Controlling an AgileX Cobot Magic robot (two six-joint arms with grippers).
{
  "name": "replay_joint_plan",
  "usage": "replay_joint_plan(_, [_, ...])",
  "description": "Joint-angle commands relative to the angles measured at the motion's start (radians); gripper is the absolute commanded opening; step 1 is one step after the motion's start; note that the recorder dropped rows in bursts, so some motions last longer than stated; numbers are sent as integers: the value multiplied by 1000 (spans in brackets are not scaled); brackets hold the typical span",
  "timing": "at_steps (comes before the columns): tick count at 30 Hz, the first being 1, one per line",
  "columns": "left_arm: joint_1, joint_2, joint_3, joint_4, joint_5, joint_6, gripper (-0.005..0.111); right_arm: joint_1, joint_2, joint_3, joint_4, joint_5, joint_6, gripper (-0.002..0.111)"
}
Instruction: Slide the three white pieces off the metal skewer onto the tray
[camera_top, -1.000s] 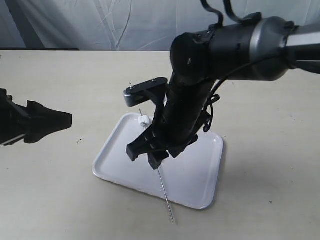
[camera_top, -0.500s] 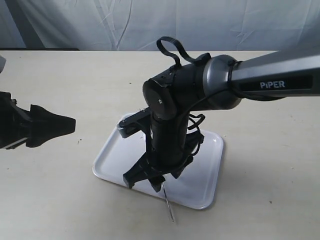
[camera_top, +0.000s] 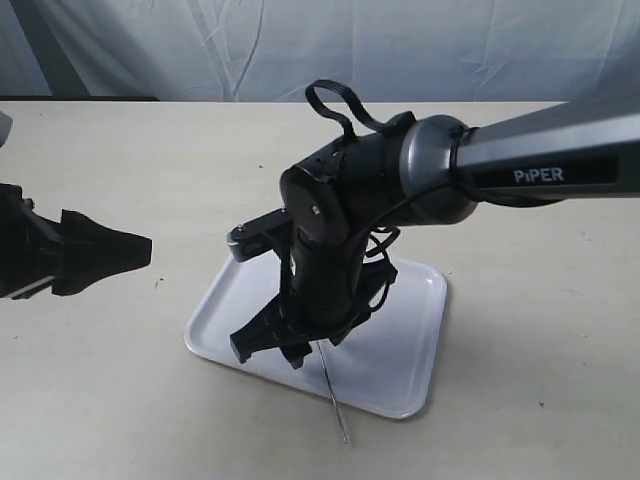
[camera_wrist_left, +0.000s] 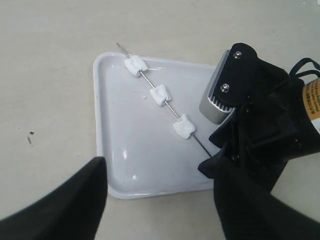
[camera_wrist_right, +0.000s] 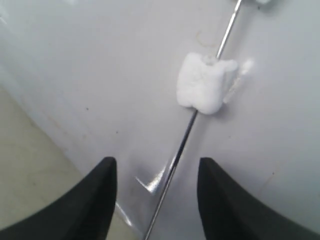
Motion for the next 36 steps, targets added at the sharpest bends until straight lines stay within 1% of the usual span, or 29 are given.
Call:
replay_joint_plan(1, [-2, 2, -3, -5, 14, -1, 59, 3, 25, -5, -15, 2, 31, 47])
replay_joint_plan(10, [-2, 2, -3, -5, 24, -1, 59, 3, 52, -5, -9, -10, 56, 47])
replay_joint_plan(11, [-2, 2, -3, -5, 26, -1, 59, 3, 52, -5, -9, -12, 59, 45])
replay_joint_plan(13, [-2, 2, -3, -5, 28, -1, 59, 3, 52, -5, -9, -21, 60, 36])
replay_joint_plan(19, [-2, 2, -3, -5, 28, -1, 59, 3, 52, -5, -5, -49, 60, -1])
replay_joint_plan(31, [-2, 2, -3, -1, 9, 4, 59, 3, 37, -5, -5, -34, 60, -1])
replay_joint_plan(33, [-2, 2, -3, -3, 2, -7, 59, 3, 5, -5, -5, -31, 60, -1])
replay_joint_plan(36, [-2, 2, -3, -66, 2, -5, 59, -1, -113, 21, -23, -2, 51, -1])
